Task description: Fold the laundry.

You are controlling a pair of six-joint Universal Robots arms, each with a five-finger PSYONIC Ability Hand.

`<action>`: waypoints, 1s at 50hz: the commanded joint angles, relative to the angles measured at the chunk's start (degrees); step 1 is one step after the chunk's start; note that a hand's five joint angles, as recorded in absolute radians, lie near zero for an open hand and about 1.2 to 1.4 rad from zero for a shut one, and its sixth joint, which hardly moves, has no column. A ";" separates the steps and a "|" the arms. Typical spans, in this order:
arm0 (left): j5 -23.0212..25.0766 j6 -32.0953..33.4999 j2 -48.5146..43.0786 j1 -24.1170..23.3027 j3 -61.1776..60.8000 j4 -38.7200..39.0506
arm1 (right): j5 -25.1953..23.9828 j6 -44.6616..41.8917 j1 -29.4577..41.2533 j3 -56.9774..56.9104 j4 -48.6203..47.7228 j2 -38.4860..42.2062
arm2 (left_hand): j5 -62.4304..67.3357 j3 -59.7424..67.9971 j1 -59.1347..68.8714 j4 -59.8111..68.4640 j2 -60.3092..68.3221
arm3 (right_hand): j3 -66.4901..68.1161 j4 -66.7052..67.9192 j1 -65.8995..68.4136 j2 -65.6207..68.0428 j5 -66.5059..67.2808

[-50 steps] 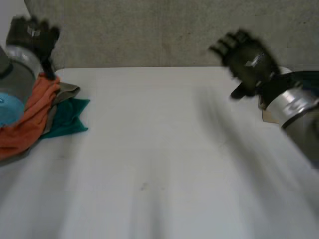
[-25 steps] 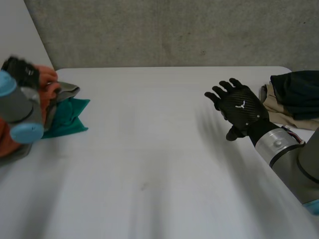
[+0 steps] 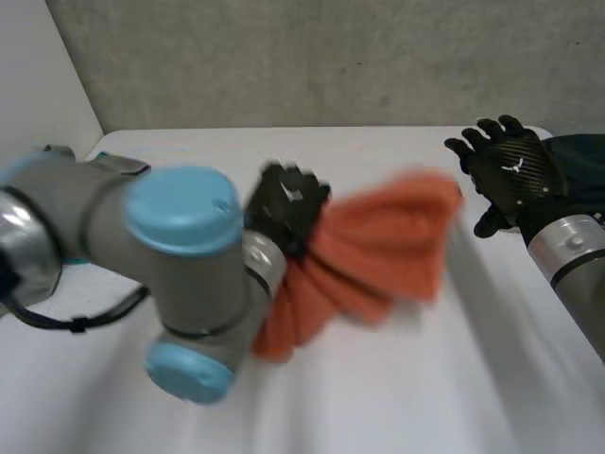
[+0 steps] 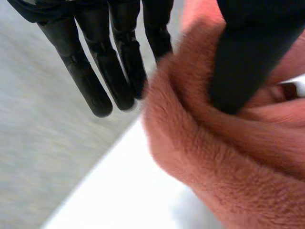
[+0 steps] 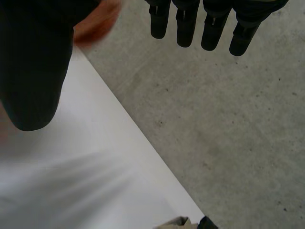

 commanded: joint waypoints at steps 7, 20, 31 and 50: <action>-0.03 -11.13 7.44 4.66 2.83 -7.61 | 1.27 4.20 0.06 -6.24 16.66 0.18 | -32.81 -33.30 -29.80 -33.22 -32.32 | -1.83 -1.94 -2.70 -1.91 -2.63; 13.41 -14.30 13.34 16.62 -17.82 -10.24 | -0.31 6.05 1.03 -10.21 44.90 4.22 | -27.43 -27.92 -24.41 -27.84 -26.94 | 10.69 10.58 9.82 10.61 9.89; 20.01 -16.40 7.37 16.63 -22.06 -8.40 | 0.74 7.01 7.44 4.20 25.67 4.57 | -26.93 -27.41 -23.91 -27.33 -26.43 | 14.40 14.29 13.53 14.33 13.60; 1.47 -21.24 5.23 10.47 -8.87 -7.08 | 14.46 7.55 13.42 0.52 10.71 3.63 | 35.79 35.31 38.81 35.39 36.29 | 68.17 68.06 67.30 68.09 67.37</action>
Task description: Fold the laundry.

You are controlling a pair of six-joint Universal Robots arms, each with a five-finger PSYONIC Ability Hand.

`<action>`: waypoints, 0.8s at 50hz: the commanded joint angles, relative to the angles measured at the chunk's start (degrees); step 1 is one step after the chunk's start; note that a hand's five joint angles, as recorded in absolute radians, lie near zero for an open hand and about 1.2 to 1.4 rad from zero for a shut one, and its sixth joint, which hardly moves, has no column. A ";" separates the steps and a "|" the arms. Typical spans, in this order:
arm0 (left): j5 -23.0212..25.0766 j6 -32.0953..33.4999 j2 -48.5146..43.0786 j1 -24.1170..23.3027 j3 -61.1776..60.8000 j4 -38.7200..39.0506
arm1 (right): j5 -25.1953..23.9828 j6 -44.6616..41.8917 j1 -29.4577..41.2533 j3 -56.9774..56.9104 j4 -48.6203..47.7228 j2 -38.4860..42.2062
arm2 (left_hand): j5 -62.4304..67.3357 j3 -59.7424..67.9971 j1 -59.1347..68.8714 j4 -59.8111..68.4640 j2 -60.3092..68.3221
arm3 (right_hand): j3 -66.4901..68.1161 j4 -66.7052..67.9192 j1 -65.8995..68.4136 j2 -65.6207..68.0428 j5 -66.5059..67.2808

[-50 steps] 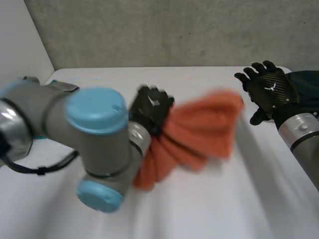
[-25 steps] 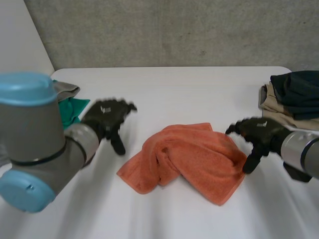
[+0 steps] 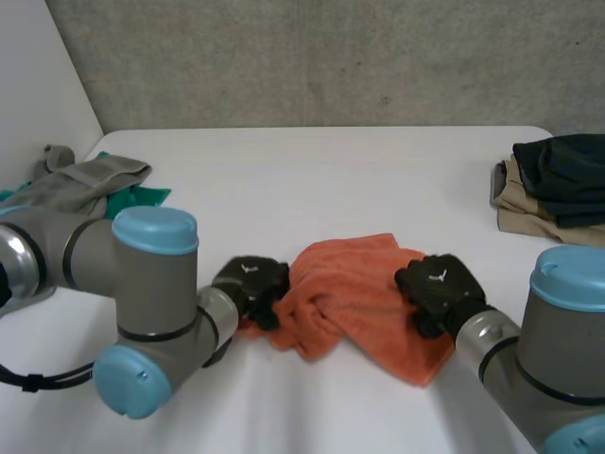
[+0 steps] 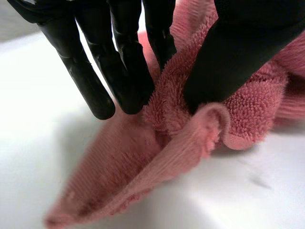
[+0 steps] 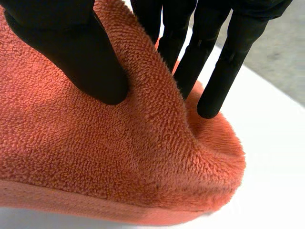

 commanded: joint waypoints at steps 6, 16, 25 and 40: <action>-9.82 0.08 20.26 0.19 2.04 0.73 | 2.41 -9.89 -1.99 -10.06 6.47 -17.71 | 15.14 13.79 17.47 13.20 14.42 | 12.69 12.45 16.39 12.68 14.10; -8.33 0.52 30.57 3.18 5.02 1.53 | -2.96 -12.72 -7.27 -29.41 18.10 -15.37 | 15.14 13.79 17.47 13.20 14.42 | 12.69 12.45 16.39 12.68 14.10; -7.36 0.61 21.96 1.51 5.64 1.35 | -6.74 -13.77 -6.84 -41.46 6.96 2.47 | 15.14 13.79 17.47 13.20 14.42 | 12.69 12.45 16.39 12.68 14.10; -8.50 0.61 18.26 -1.04 7.40 1.09 | 0.96 -18.52 0.63 -40.43 -17.70 19.12 | 15.14 13.79 17.47 13.20 14.42 | -57.31 -57.55 -53.61 -57.32 -55.90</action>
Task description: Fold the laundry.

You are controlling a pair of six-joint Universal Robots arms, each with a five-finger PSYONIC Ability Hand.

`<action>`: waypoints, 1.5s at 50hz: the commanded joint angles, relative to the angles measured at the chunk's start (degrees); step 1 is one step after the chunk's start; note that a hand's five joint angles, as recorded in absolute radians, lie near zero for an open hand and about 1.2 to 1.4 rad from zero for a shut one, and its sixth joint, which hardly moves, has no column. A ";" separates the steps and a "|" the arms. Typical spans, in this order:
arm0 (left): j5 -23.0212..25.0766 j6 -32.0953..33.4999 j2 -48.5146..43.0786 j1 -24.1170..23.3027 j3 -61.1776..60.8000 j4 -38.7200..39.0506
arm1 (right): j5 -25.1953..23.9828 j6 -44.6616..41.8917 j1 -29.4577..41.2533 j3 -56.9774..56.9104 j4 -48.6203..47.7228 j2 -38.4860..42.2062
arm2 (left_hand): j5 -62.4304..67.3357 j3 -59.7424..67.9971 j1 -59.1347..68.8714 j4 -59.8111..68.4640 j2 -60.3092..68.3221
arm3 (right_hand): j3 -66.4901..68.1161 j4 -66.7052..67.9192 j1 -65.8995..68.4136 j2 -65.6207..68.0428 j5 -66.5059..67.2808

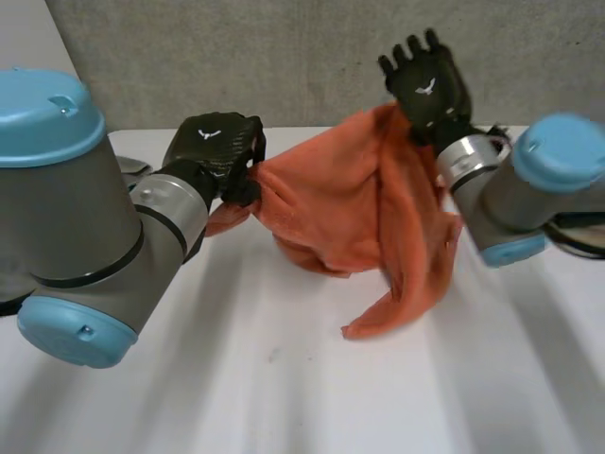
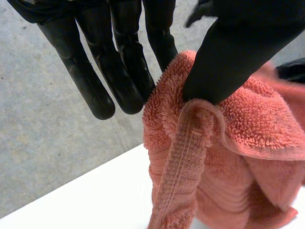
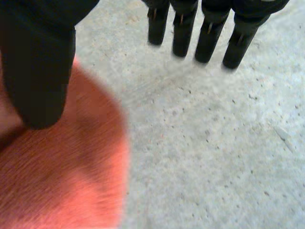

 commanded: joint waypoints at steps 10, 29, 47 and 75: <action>0.21 0.48 5.78 -0.12 0.29 -0.03 | 18.47 12.24 2.85 19.32 28.45 -22.39 | 14.75 11.78 17.47 11.29 11.85 | -7.58 -7.66 -5.57 -5.92 -6.41; 0.56 1.09 6.14 0.32 -0.15 0.23 | 9.23 35.82 3.47 38.77 27.26 -15.23 | 14.75 11.78 17.47 11.29 11.85 | -1.29 -1.37 0.72 0.37 -0.12; 0.30 2.15 11.76 4.96 -1.47 -0.91 | 13.64 31.44 0.31 32.96 27.33 -32.58 | 14.75 11.78 17.47 11.29 11.85 | 62.42 62.34 64.43 64.08 63.59; 5.05 19.73 -7.22 12.89 8.62 8.29 | 3.51 13.30 -14.02 -1.22 38.61 -12.30 | 14.75 11.78 17.47 11.29 11.85 | 62.42 62.34 64.43 64.08 63.59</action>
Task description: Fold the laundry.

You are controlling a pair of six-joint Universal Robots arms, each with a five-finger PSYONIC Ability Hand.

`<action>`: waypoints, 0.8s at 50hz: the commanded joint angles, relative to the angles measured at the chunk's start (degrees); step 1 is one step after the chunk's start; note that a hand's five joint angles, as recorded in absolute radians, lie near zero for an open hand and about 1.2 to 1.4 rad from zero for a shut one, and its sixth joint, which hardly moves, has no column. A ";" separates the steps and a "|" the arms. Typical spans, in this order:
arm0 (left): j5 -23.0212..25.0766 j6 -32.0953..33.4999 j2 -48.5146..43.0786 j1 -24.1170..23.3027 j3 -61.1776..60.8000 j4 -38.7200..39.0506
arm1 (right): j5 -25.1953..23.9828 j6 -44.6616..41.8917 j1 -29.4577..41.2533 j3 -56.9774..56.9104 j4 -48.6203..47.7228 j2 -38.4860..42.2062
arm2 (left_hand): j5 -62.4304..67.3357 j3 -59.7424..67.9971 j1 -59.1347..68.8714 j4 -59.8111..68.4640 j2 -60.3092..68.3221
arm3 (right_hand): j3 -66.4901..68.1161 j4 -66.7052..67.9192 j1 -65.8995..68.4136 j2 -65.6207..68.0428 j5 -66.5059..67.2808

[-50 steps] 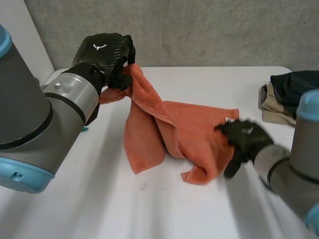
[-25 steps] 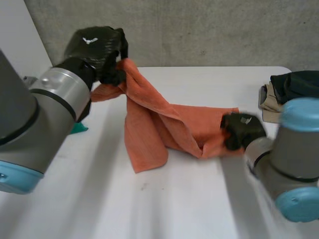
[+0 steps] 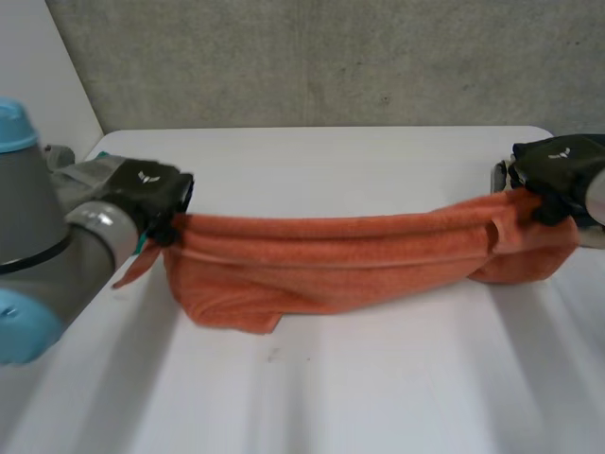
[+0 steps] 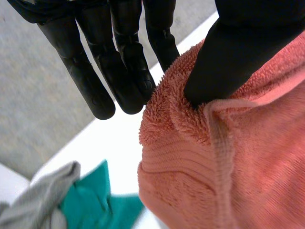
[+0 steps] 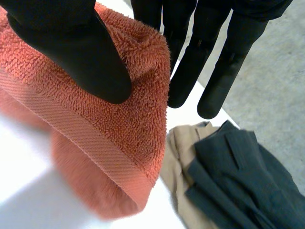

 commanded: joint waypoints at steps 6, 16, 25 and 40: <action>-0.87 -0.46 -7.65 -0.53 24.04 36.74 | 10.41 21.40 3.62 -9.80 -45.45 6.24 | 14.75 11.65 17.47 11.24 11.60 | 12.03 11.45 18.48 12.57 12.69; -2.63 -0.37 -3.78 -0.44 18.34 41.66 | 5.07 22.90 3.36 -7.07 -48.52 2.47 | 14.75 11.65 17.47 11.24 11.60 | 12.03 11.45 18.48 12.57 12.69; -1.92 -0.11 -2.11 -0.96 0.17 32.51 | -5.14 19.67 0.90 -8.13 -22.32 7.63 | 14.75 11.65 17.47 11.24 11.60 | 12.03 11.45 18.48 12.57 12.69; -2.10 0.95 -12.92 -2.28 -9.36 30.23 | -2.69 -9.80 0.90 -1.80 -15.26 20.66 | 14.75 11.65 17.47 11.24 11.60 | -20.16 -20.74 -13.71 -19.62 -19.50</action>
